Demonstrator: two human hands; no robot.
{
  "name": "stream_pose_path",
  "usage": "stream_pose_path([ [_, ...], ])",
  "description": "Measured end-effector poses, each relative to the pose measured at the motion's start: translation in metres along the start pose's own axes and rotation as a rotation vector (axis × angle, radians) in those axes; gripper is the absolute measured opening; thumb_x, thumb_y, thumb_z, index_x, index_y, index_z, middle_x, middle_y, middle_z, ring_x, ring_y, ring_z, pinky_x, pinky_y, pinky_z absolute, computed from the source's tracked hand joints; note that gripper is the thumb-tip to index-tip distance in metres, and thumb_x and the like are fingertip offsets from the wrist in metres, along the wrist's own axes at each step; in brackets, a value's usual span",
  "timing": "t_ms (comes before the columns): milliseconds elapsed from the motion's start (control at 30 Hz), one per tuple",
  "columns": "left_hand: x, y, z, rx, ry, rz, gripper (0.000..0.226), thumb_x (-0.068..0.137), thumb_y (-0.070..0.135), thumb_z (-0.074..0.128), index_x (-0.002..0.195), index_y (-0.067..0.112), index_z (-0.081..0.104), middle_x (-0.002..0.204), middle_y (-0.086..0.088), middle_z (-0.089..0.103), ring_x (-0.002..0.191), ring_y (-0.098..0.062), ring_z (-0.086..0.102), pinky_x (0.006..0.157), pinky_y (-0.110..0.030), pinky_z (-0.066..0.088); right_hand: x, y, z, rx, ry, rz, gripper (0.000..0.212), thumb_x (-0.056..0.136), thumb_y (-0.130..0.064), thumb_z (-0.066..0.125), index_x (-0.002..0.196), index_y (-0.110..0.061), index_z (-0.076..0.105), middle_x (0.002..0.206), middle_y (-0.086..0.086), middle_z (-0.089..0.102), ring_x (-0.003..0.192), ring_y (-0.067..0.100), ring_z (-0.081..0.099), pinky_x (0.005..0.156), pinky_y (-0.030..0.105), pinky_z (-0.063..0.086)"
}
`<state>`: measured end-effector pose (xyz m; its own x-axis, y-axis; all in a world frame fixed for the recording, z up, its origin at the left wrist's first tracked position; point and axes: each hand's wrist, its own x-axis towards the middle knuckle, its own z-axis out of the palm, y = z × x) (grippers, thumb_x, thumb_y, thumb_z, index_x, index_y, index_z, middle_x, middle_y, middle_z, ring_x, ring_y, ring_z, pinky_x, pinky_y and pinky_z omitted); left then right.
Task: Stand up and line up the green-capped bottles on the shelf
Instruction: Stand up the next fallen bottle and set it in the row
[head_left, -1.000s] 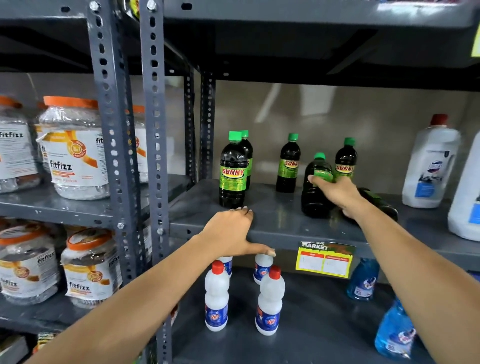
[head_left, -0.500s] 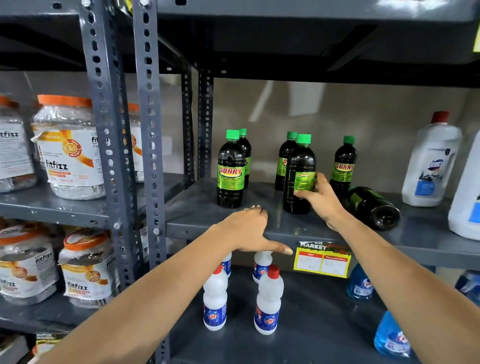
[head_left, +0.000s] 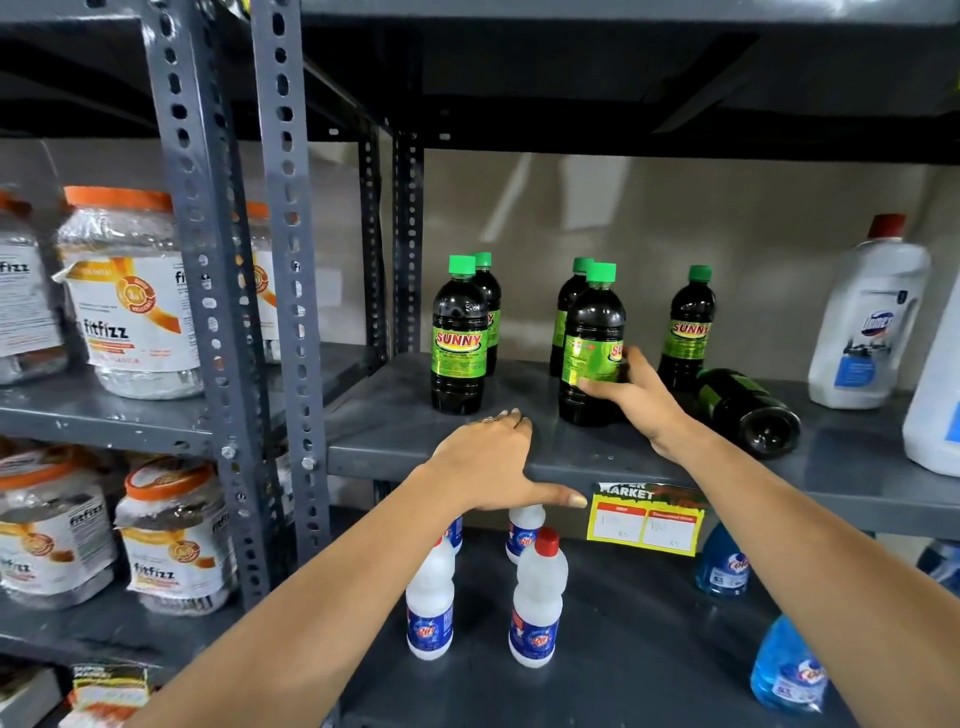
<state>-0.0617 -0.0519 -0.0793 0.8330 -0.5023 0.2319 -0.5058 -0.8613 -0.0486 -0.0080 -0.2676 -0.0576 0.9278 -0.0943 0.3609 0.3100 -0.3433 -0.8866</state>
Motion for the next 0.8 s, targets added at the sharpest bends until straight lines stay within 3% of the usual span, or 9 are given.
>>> stream_pose_path([
  [67, 0.0002, 0.0, 0.0006, 0.007, -0.002, 0.001, 0.123, 0.066, 0.094, 0.037, 0.151, 0.006, 0.026, 0.161, -0.011, 0.023, 0.146, -0.025, 0.024, 0.115, -0.043, 0.029, 0.0003, -0.0002, 0.0006, 0.006, -0.009, -0.01, 0.065, 0.079, -0.007, 0.076, 0.134, -0.014, 0.043, 0.123, 0.005, 0.063, 0.117, 0.023, 0.059, 0.096, 0.03, 0.042],
  [167, 0.0009, 0.0005, 0.0006, 0.008, 0.003, -0.003, 0.124, 0.066, 0.094, 0.037, 0.152, 0.006, 0.025, 0.161, -0.011, 0.022, 0.147, -0.025, 0.024, 0.115, -0.043, 0.029, -0.0006, 0.0002, 0.0011, -0.055, 0.028, -0.04, 0.079, 0.074, -0.018, 0.083, 0.139, -0.015, 0.038, 0.12, 0.0, 0.06, 0.11, 0.017, 0.058, 0.094, 0.03, 0.043],
  [333, 0.0, 0.0015, 0.0001, 0.012, 0.005, -0.011, 0.122, 0.066, 0.094, 0.037, 0.152, 0.007, 0.026, 0.161, -0.011, 0.022, 0.147, -0.024, 0.024, 0.115, -0.043, 0.03, -0.0006, -0.001, 0.0016, -0.004, -0.001, -0.033, 0.073, 0.078, -0.007, 0.077, 0.14, -0.012, 0.039, 0.127, 0.008, 0.061, 0.114, 0.021, 0.059, 0.094, 0.029, 0.043],
  [433, -0.0005, 0.0023, -0.0009, 0.005, -0.001, -0.014, 0.123, 0.066, 0.093, 0.037, 0.152, 0.006, 0.025, 0.162, -0.01, 0.021, 0.147, -0.023, 0.023, 0.115, -0.042, 0.028, -0.0016, 0.0012, 0.002, -0.057, 0.043, -0.063, 0.079, 0.071, -0.021, 0.086, 0.136, -0.015, 0.042, 0.123, 0.004, 0.063, 0.11, 0.019, 0.061, 0.1, 0.035, 0.046],
  [600, -0.0007, 0.0018, -0.001, 0.009, 0.004, -0.011, 0.122, 0.066, 0.094, 0.037, 0.151, 0.006, 0.027, 0.161, -0.01, 0.024, 0.146, -0.024, 0.026, 0.114, -0.043, 0.031, -0.0015, 0.0, 0.0021, -0.106, -0.002, -0.059, 0.076, 0.073, -0.022, 0.084, 0.136, -0.016, 0.043, 0.127, 0.005, 0.061, 0.117, 0.023, 0.058, 0.103, 0.037, 0.044],
  [800, -0.001, 0.0022, -0.0012, 0.011, 0.008, -0.014, 0.122, 0.066, 0.093, 0.038, 0.151, 0.006, 0.027, 0.161, -0.011, 0.024, 0.145, -0.025, 0.027, 0.114, -0.043, 0.032, -0.0036, 0.0019, 0.0024, -0.216, 0.005, -0.088, 0.086, 0.067, -0.044, 0.085, 0.137, -0.019, 0.041, 0.126, -0.002, 0.059, 0.114, 0.018, 0.056, 0.102, 0.039, 0.045],
])
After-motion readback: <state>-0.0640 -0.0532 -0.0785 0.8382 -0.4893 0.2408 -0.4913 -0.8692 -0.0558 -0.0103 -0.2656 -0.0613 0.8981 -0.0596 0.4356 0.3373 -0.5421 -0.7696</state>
